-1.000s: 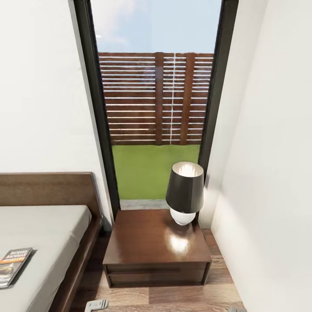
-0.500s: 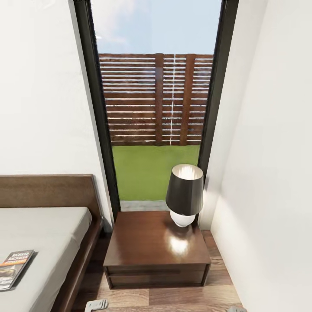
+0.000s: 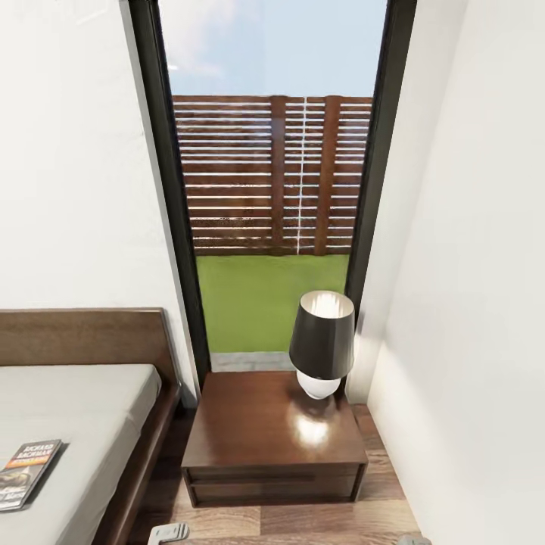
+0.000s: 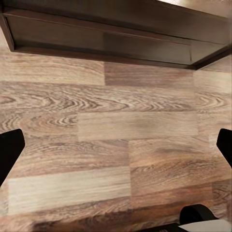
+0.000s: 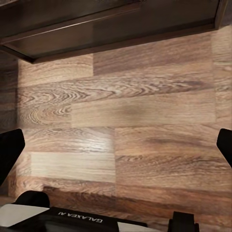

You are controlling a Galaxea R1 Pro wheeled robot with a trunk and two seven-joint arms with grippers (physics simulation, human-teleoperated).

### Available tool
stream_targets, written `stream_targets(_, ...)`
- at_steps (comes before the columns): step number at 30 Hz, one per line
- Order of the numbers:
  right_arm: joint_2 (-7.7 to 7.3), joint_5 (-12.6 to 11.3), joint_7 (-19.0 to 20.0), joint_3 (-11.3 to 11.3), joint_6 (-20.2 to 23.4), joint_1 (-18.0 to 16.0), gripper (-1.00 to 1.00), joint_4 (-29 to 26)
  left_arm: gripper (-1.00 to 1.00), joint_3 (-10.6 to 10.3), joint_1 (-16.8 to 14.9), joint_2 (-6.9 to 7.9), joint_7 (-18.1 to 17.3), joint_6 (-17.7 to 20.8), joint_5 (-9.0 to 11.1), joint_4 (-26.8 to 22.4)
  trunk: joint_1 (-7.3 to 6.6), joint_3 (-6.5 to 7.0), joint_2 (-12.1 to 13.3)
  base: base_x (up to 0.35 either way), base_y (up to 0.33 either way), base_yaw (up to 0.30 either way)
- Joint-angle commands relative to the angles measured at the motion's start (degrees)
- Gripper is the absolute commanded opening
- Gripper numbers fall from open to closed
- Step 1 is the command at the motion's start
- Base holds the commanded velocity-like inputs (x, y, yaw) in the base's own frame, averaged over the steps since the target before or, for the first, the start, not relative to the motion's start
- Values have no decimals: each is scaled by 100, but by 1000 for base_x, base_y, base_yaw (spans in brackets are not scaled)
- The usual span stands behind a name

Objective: In the bedroom, move the book from the bed onto either nightstand, and place the two sandals side by side next to the bed.

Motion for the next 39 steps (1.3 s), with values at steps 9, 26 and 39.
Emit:
stream_targets(9,0,61,14,-45,-23,-3,100,-2,100,46,-1,1,-12,-27,-61,6,-198,114,358,0,0,0)
stream_targets(26,-1,61,14,-45,-23,-2,100,-1,100,46,-1,1,-12,-27,-61,6,-572,360,1040,0,0,0)
stream_targets(39,1,61,15,-45,-23,-2,100,1,100,46,-2,1,-12,-27,-61,6,-857,593,1562,0,0,0)
